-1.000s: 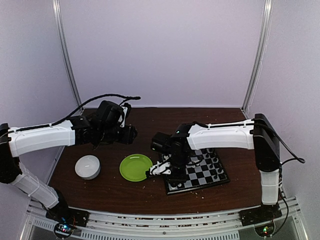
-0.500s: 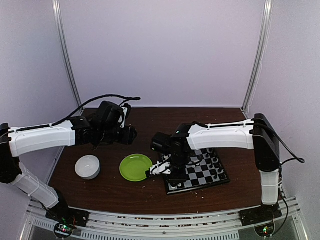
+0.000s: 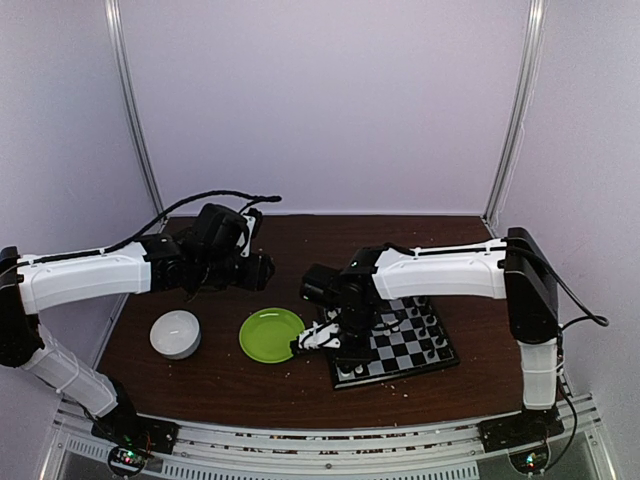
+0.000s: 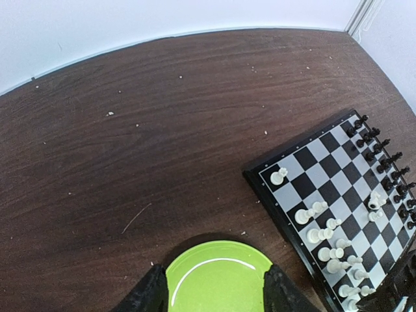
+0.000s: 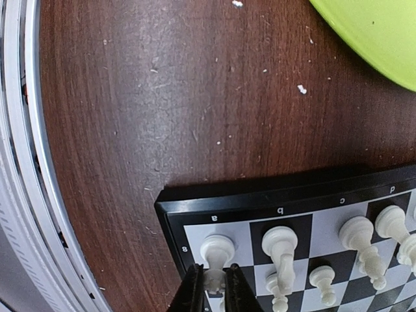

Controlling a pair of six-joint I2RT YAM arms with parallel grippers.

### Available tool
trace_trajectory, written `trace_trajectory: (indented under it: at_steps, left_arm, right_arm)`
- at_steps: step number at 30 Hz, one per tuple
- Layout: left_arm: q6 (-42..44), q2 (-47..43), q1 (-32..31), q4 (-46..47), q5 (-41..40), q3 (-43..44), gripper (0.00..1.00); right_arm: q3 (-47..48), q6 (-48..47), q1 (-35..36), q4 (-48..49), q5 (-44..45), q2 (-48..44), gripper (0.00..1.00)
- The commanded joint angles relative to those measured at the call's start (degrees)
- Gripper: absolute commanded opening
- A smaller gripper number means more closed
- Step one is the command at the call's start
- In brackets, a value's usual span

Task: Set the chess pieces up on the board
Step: Place the rook at h1, then pick up the pawn from the chessboard.

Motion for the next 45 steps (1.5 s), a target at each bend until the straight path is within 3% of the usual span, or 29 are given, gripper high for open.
trace_trajectory:
  at_steps: [1, 17, 20, 23, 31, 37, 45]
  left_arm:
    - [-0.7, 0.3, 0.3, 2.9, 0.7, -0.5, 0.51]
    - [-0.8, 0.1, 0.3, 3.0, 0.7, -0.5, 0.51]
    - [-0.6, 0.1, 0.4, 2.9, 0.8, -0.4, 0.51]
    - [-0.6, 0.1, 0.4, 2.6, 0.8, -0.2, 0.51]
    - [0.3, 0.3, 0.3, 0.6, 0.9, 1.7, 0.51]
    - [0.9, 1.3, 0.3, 0.3, 1.9, 3.5, 0.51]
    - [1.0, 3.0, 0.3, 0.5, 2.9, 4.9, 0.51]
  right_arm:
    - [1.0, 0.6, 0.3, 0.4, 1.2, 1.2, 0.13]
    - [0.8, 0.7, 0.3, 0.2, 1.7, -0.3, 0.21]
    - [0.6, 0.8, 0.3, 0.3, 1.9, -1.0, 0.30]
    - [0.7, 0.7, 0.3, -0.1, 1.9, -1.8, 0.31]
    - [-3.8, -0.7, -0.9, -0.5, 2.1, -12.8, 0.31]
    - [-8.6, -0.9, -9.1, 0.8, 2.2, -18.8, 0.30]
    - [-9.4, 0.1, -22.0, 2.4, 3.2, -17.1, 0.28]
